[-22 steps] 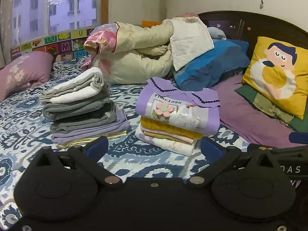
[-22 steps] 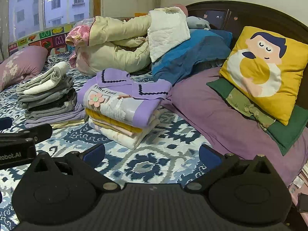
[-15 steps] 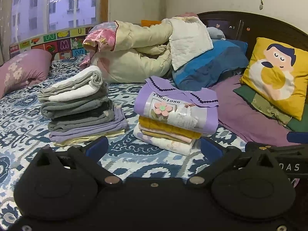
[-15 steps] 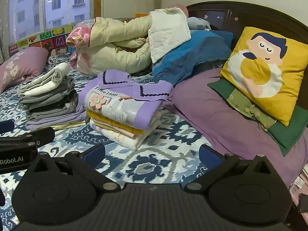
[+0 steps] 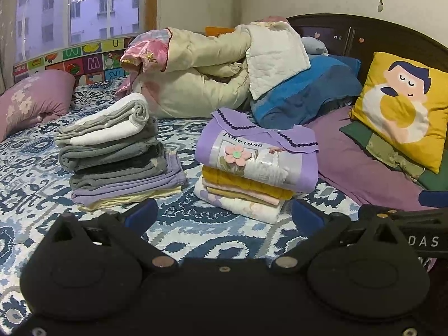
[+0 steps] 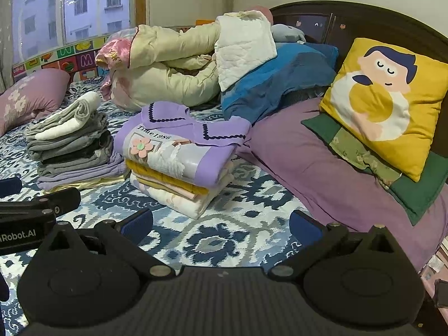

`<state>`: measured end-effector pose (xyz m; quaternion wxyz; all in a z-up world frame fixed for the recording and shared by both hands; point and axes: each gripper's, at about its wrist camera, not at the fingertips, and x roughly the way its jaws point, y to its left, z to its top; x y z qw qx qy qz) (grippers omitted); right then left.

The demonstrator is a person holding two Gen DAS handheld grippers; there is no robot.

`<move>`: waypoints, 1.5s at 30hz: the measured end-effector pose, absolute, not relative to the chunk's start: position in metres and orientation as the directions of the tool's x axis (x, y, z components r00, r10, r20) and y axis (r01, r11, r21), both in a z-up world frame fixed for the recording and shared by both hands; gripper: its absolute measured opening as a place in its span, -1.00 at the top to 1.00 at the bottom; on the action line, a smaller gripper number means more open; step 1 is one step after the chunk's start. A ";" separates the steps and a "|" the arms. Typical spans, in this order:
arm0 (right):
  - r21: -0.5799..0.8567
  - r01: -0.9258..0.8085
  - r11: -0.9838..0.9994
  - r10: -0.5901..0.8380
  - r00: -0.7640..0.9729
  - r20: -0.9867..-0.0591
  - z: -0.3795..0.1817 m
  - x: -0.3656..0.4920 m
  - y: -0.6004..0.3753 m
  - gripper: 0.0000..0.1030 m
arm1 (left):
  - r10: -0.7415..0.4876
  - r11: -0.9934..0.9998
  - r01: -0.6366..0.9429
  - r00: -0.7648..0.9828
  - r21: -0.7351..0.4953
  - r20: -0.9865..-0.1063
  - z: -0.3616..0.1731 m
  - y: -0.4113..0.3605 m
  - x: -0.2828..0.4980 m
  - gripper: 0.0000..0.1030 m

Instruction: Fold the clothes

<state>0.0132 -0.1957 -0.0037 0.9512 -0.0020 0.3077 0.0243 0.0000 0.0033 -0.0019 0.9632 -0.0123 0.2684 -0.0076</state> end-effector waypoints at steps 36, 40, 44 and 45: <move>0.034 -0.052 0.998 0.062 0.801 -0.595 -0.010 0.015 -0.200 -0.99 | -0.018 1.000 0.002 0.859 -0.031 -0.512 -0.006 0.000 0.002 -1.00; 0.045 -0.058 0.997 0.073 0.802 -0.593 -0.012 0.017 -0.205 -0.99 | -0.031 0.999 0.019 0.860 -0.029 -0.510 -0.007 -0.003 0.006 -1.00; 0.061 -0.080 0.995 0.101 0.802 -0.589 -0.012 0.022 -0.209 -0.99 | -0.036 0.999 0.022 0.855 -0.033 -0.518 -0.008 -0.004 0.012 -1.00; 0.064 -0.087 0.994 0.108 0.804 -0.584 -0.012 0.024 -0.210 -0.99 | -0.044 0.999 0.026 0.853 -0.041 -0.520 -0.008 -0.003 0.014 -1.00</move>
